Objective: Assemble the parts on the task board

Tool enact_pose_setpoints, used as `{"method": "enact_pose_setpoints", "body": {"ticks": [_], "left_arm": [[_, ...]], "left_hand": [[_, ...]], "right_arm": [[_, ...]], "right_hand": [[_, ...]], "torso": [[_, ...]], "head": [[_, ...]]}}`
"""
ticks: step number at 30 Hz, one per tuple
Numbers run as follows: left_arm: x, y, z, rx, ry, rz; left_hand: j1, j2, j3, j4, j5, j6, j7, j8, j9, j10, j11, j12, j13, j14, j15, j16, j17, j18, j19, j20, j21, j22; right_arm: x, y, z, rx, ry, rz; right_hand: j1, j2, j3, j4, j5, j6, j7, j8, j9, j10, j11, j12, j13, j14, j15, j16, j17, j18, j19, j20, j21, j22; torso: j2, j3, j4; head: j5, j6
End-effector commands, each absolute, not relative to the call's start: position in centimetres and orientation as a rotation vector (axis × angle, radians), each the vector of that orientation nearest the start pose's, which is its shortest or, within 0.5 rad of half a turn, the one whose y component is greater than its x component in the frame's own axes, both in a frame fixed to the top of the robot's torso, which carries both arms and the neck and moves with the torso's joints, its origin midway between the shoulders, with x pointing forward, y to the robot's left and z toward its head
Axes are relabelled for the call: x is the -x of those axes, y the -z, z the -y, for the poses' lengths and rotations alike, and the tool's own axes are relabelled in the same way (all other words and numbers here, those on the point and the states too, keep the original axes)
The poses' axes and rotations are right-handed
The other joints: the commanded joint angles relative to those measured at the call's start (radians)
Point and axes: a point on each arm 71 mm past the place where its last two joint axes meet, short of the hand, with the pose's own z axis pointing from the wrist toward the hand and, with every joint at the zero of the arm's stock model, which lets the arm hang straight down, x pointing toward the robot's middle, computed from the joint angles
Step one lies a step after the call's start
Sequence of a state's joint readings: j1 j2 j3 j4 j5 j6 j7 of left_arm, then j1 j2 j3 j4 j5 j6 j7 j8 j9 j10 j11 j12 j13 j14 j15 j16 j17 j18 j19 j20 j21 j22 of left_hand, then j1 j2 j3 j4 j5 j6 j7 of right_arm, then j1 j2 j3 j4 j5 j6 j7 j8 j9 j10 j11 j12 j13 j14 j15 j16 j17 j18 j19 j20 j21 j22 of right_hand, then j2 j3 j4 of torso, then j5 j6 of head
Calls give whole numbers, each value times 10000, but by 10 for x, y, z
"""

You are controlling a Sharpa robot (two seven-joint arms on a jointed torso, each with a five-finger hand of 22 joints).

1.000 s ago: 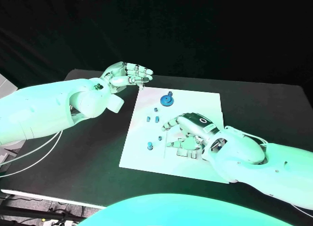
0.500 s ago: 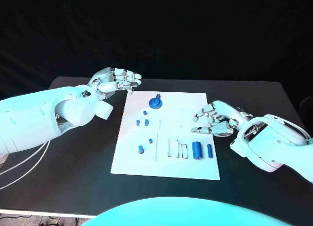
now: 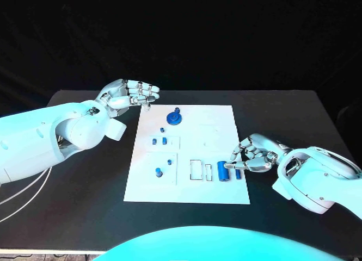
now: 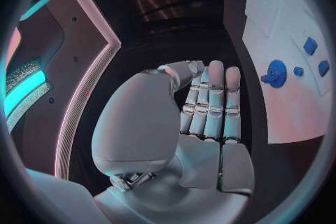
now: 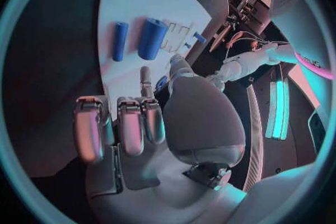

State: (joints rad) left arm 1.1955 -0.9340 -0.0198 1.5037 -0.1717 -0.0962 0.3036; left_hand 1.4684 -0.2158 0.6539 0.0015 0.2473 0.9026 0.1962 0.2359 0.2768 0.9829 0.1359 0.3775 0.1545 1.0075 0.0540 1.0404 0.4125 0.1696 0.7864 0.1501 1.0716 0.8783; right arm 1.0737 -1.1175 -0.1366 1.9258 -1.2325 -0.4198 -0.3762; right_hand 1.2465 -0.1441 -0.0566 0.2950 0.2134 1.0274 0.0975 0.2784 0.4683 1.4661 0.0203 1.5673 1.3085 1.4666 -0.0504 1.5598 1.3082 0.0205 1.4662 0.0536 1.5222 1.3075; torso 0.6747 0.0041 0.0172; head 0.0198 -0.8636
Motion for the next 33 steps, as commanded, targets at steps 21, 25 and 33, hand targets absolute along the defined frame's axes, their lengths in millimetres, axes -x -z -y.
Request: {"method": "enact_pose_setpoints", "body": {"ticks": [21,25,33], "left_arm": [[-485,176,-246,9473,15777,-16036],[-485,176,-246,9479,15776,-16057],[-485,176,-247,9495,15763,-16065]], "left_hand": [[-136,-5,5,-71,20,63,13,-14,-19,-76,-25,42,-11,1,8,-34,-9,153,-81,7,55,9],[-151,-1,4,-68,20,64,13,-13,-21,-80,-24,48,-13,2,9,-32,-9,152,-83,9,53,8],[-151,-1,4,-68,20,64,13,-13,-21,-80,-24,48,-13,2,9,-32,-9,152,-83,9,53,8]], "right_arm": [[-362,270,209,-2105,-4544,-20928],[-360,277,206,-1687,-4218,-21404],[-358,281,202,-1357,-3885,-21573]], "right_hand": [[-500,95,-483,11,88,72,-130,224,191,1047,-115,34,2622,1042,-64,110,2626,-205,1046,-68,486,2633],[-515,116,-498,5,71,164,-167,301,235,1047,-144,34,2622,1042,-83,110,2626,-205,1046,-78,486,2633],[-220,161,-382,-11,269,403,-300,556,374,1047,-261,34,2622,1042,-180,110,2626,-205,1046,-151,486,2633]], "torso": [[7,-8,14],[11,-5,27],[5,-16,7]], "head": [[37,-61],[49,-77],[86,-70]]}}
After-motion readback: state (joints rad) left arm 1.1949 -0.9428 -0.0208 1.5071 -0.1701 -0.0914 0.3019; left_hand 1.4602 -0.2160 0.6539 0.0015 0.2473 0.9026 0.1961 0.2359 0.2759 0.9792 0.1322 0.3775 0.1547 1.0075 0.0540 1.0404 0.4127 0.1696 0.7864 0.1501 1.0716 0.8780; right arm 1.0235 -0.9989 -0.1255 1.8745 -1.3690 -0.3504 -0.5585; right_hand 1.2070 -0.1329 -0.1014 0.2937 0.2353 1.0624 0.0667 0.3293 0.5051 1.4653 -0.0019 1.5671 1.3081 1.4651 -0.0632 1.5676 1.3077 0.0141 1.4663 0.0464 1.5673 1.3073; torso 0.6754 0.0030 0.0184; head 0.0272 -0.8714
